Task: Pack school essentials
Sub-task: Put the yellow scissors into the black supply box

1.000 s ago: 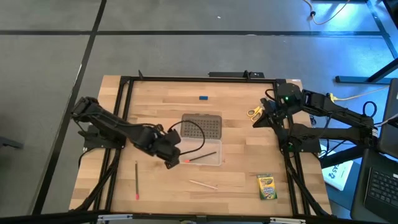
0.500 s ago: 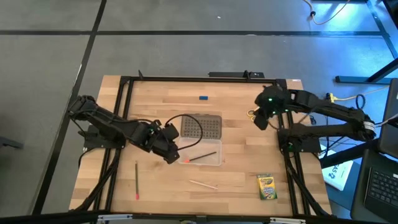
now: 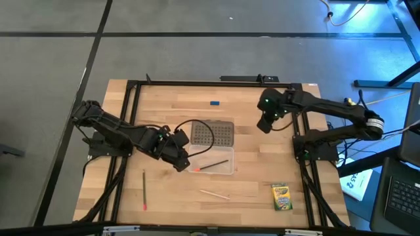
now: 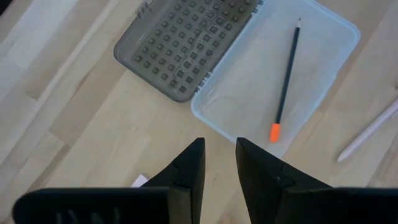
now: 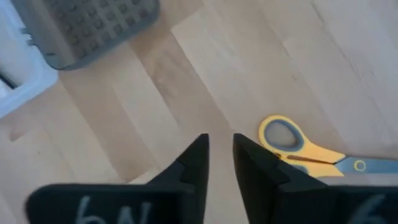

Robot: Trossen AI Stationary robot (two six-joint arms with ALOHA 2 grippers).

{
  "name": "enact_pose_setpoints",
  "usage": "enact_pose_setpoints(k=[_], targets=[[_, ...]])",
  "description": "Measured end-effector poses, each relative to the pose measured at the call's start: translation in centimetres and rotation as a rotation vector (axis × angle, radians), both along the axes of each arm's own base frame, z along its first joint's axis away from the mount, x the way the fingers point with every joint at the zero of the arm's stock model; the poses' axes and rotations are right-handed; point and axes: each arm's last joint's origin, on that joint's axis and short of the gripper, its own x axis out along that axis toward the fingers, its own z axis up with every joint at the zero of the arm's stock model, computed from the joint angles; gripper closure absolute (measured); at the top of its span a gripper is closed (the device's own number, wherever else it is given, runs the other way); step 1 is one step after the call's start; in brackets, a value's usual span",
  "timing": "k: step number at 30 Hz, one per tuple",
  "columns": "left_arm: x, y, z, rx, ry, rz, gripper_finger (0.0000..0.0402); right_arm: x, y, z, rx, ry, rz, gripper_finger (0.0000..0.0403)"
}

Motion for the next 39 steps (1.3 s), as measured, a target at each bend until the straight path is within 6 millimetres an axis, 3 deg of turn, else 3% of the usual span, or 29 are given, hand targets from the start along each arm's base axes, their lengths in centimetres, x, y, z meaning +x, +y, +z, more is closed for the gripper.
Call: enact_pose_setpoints(k=[9, 22, 39], targets=[[0.0, 0.0, 0.0, 0.000, 0.000, -0.001, 0.0318, 1.2, -2.3, -2.8, 0.076, 0.094, -0.152, 0.0260], [0.0, 0.0, 0.0, -0.008, 0.003, -0.003, 0.0318, 2.3, -5.6, -7.8, 0.106, 0.254, -0.234, 0.0257], [0.0, 0.0, 0.0, -0.009, 0.002, -0.001, 0.0318, 2.6, -6.1, -10.6, 0.163, 0.347, -0.266, 0.0257]])
